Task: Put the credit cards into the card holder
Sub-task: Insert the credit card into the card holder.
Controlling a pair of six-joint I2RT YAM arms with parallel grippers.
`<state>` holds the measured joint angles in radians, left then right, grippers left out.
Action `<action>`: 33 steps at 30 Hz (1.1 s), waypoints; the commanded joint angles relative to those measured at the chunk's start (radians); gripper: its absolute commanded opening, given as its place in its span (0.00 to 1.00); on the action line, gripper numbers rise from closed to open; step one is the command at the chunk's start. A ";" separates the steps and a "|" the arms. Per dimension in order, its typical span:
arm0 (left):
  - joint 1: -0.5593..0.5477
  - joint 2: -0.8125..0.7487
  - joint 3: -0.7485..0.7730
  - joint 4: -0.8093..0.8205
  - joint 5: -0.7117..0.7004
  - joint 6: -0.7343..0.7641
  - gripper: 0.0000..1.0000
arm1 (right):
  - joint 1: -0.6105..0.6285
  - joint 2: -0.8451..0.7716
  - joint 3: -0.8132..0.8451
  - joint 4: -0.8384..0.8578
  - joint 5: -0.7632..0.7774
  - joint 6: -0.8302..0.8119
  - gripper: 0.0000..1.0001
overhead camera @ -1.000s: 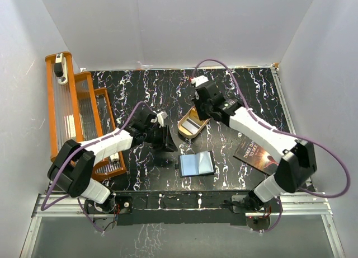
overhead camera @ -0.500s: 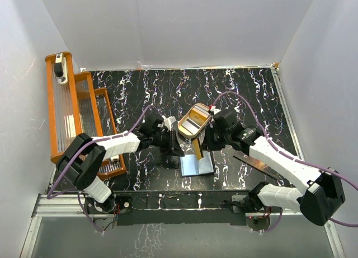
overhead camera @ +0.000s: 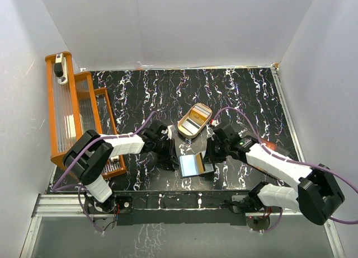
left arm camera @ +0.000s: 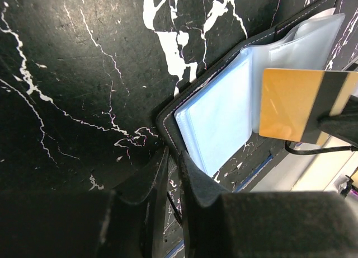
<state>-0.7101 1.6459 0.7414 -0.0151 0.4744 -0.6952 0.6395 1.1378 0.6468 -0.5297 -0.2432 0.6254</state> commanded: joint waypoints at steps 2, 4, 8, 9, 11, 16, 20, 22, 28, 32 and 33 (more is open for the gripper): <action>-0.009 0.002 0.003 -0.079 -0.081 0.052 0.13 | -0.005 0.057 -0.028 0.097 -0.039 -0.038 0.01; -0.010 0.002 0.005 -0.086 -0.092 0.059 0.12 | -0.007 0.068 -0.032 0.113 -0.048 -0.038 0.01; -0.012 0.004 -0.006 -0.075 -0.095 0.059 0.11 | -0.022 0.069 -0.022 0.119 -0.051 -0.052 0.01; -0.012 0.007 -0.009 -0.075 -0.100 0.062 0.11 | -0.024 0.069 -0.015 0.115 -0.055 -0.055 0.01; -0.015 0.017 -0.006 -0.083 -0.108 0.070 0.11 | -0.027 0.068 -0.010 0.115 -0.057 -0.057 0.01; -0.015 0.025 -0.002 -0.089 -0.112 0.080 0.11 | -0.036 0.084 -0.028 0.124 -0.056 -0.053 0.01; -0.018 0.016 -0.011 -0.080 -0.112 0.071 0.11 | -0.038 0.100 -0.047 0.149 -0.056 -0.047 0.02; -0.018 0.017 -0.014 -0.078 -0.112 0.070 0.11 | -0.038 0.110 -0.053 0.159 -0.051 -0.044 0.04; -0.021 0.023 -0.014 -0.083 -0.111 0.074 0.11 | -0.038 0.133 -0.051 0.148 -0.033 -0.033 0.07; -0.023 0.000 -0.025 -0.084 -0.123 0.068 0.11 | -0.038 0.126 -0.050 0.155 -0.032 -0.018 0.07; -0.023 -0.003 -0.030 -0.078 -0.123 0.064 0.11 | -0.038 0.126 -0.052 0.160 -0.036 -0.013 0.07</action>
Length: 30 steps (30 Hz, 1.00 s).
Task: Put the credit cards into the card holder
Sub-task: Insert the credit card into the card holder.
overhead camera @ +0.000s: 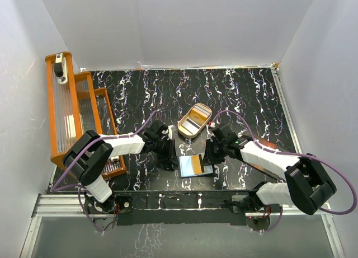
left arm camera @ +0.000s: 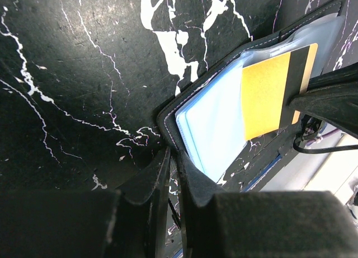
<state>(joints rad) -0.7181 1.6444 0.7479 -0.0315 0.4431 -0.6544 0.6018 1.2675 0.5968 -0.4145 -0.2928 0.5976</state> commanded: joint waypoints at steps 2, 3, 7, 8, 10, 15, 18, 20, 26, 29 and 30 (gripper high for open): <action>-0.014 -0.007 -0.041 -0.055 -0.090 0.014 0.11 | 0.000 0.003 -0.004 0.054 0.001 0.021 0.08; -0.015 -0.007 -0.043 -0.053 -0.088 0.012 0.11 | -0.001 0.006 -0.005 0.058 -0.005 0.025 0.08; -0.017 -0.010 -0.049 -0.046 -0.084 0.002 0.11 | 0.001 0.000 -0.016 0.078 -0.015 0.054 0.09; -0.017 -0.010 -0.052 -0.042 -0.084 -0.001 0.11 | 0.001 -0.002 -0.018 0.084 -0.018 0.060 0.09; -0.018 -0.006 -0.058 -0.032 -0.082 -0.010 0.11 | 0.001 -0.003 -0.018 0.086 -0.020 0.066 0.09; -0.023 -0.005 -0.067 -0.011 -0.074 -0.029 0.11 | 0.006 0.018 -0.010 0.091 -0.023 0.069 0.11; -0.026 -0.008 -0.067 -0.011 -0.073 -0.033 0.11 | 0.026 0.045 -0.003 0.093 -0.018 0.075 0.13; -0.027 -0.011 -0.066 -0.013 -0.078 -0.034 0.11 | 0.041 0.057 0.003 0.097 -0.013 0.080 0.13; -0.027 -0.013 -0.062 -0.021 -0.085 -0.039 0.11 | 0.067 0.084 0.031 0.101 0.005 0.080 0.13; -0.028 -0.012 -0.060 -0.032 -0.095 -0.036 0.11 | 0.072 0.094 0.046 0.093 0.017 0.072 0.14; -0.028 -0.013 -0.058 -0.034 -0.097 -0.034 0.11 | 0.075 0.096 0.051 0.092 0.019 0.069 0.14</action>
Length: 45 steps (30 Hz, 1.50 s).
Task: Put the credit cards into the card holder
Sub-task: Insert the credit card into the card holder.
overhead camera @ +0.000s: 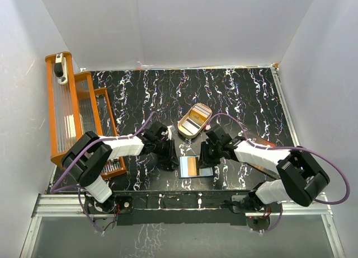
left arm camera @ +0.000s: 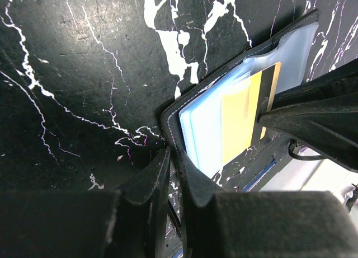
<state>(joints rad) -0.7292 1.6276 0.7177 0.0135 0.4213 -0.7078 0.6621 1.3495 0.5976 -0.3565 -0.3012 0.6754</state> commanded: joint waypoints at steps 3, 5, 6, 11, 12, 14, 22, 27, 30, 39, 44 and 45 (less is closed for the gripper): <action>-0.017 0.001 -0.026 -0.080 -0.075 0.020 0.10 | 0.022 0.021 0.064 0.033 0.030 -0.011 0.15; -0.018 -0.002 -0.027 -0.077 -0.075 0.018 0.11 | 0.029 0.026 0.073 0.033 0.030 -0.011 0.17; -0.018 -0.004 -0.028 -0.074 -0.075 0.015 0.11 | 0.030 0.027 0.076 0.035 0.028 -0.010 0.17; -0.018 -0.024 -0.034 -0.063 -0.086 -0.012 0.11 | 0.055 0.043 0.096 0.056 0.022 0.004 0.18; -0.018 -0.028 -0.035 -0.063 -0.087 -0.017 0.11 | 0.062 0.049 0.101 0.060 0.024 0.006 0.17; -0.018 -0.029 -0.035 -0.060 -0.087 -0.022 0.10 | 0.075 0.064 0.108 0.068 0.027 0.009 0.16; -0.018 -0.053 -0.023 -0.122 -0.147 -0.011 0.09 | 0.084 0.031 0.137 -0.016 0.106 -0.011 0.26; -0.018 -0.097 0.002 -0.187 -0.198 0.014 0.09 | 0.084 -0.027 0.160 -0.074 0.127 -0.013 0.29; -0.018 -0.125 0.017 -0.197 -0.192 0.002 0.09 | 0.085 -0.042 0.163 -0.066 0.109 -0.002 0.27; -0.017 -0.208 -0.012 -0.046 -0.068 -0.126 0.27 | 0.092 -0.008 0.172 -0.028 0.102 0.029 0.24; -0.019 -0.222 -0.032 -0.006 -0.054 -0.153 0.34 | 0.099 0.013 0.153 -0.004 0.101 0.041 0.19; -0.018 -0.219 -0.035 0.004 -0.045 -0.156 0.34 | 0.100 0.016 0.149 -0.001 0.103 0.043 0.19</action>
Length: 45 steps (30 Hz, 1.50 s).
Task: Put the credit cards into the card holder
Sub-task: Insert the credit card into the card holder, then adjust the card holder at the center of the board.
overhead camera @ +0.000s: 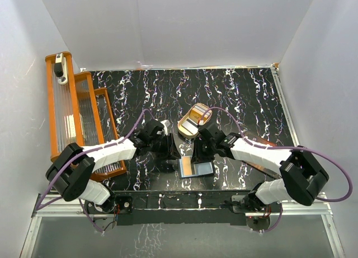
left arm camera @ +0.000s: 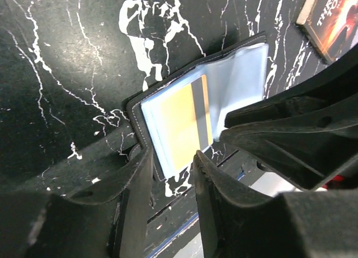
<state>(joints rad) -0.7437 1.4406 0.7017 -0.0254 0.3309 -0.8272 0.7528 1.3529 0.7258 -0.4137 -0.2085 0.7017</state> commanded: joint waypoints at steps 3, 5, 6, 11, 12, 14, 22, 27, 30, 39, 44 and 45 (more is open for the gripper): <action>-0.004 -0.018 -0.024 0.061 0.065 -0.046 0.34 | 0.009 0.024 0.005 0.073 0.018 0.019 0.20; -0.004 -0.011 -0.031 0.078 0.072 -0.051 0.36 | 0.009 0.040 -0.009 0.088 0.021 0.020 0.20; -0.003 -0.009 -0.036 0.086 0.074 -0.054 0.37 | 0.009 0.050 -0.015 0.089 0.027 0.018 0.19; -0.004 0.002 -0.046 0.114 0.081 -0.059 0.41 | 0.009 0.076 -0.072 0.103 0.071 0.019 0.05; -0.004 0.007 -0.045 0.118 0.083 -0.059 0.42 | 0.009 0.079 -0.084 0.110 0.072 0.019 0.03; -0.003 0.022 -0.050 0.132 0.089 -0.058 0.43 | 0.008 0.088 -0.099 0.119 0.074 0.023 0.02; -0.003 0.072 -0.065 0.225 0.126 -0.064 0.45 | 0.009 0.065 -0.154 0.155 0.077 0.039 0.00; -0.003 0.100 -0.068 0.265 0.138 -0.071 0.44 | 0.009 0.059 -0.162 0.160 0.078 0.040 0.00; -0.003 0.105 -0.079 0.298 0.147 -0.080 0.44 | 0.008 0.057 -0.164 0.164 0.075 0.041 0.00; -0.003 0.124 -0.097 0.330 0.140 -0.087 0.44 | 0.009 0.049 -0.167 0.160 0.073 0.047 0.00; -0.003 0.147 -0.090 0.351 0.159 -0.090 0.43 | 0.009 0.045 -0.165 0.153 0.076 0.042 0.00; -0.003 0.153 -0.089 0.351 0.161 -0.090 0.43 | 0.010 0.043 -0.166 0.153 0.076 0.042 0.00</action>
<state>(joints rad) -0.7437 1.5841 0.6170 0.2974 0.4618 -0.9165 0.7570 1.3861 0.5919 -0.2359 -0.1841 0.7582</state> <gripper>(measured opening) 0.433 0.005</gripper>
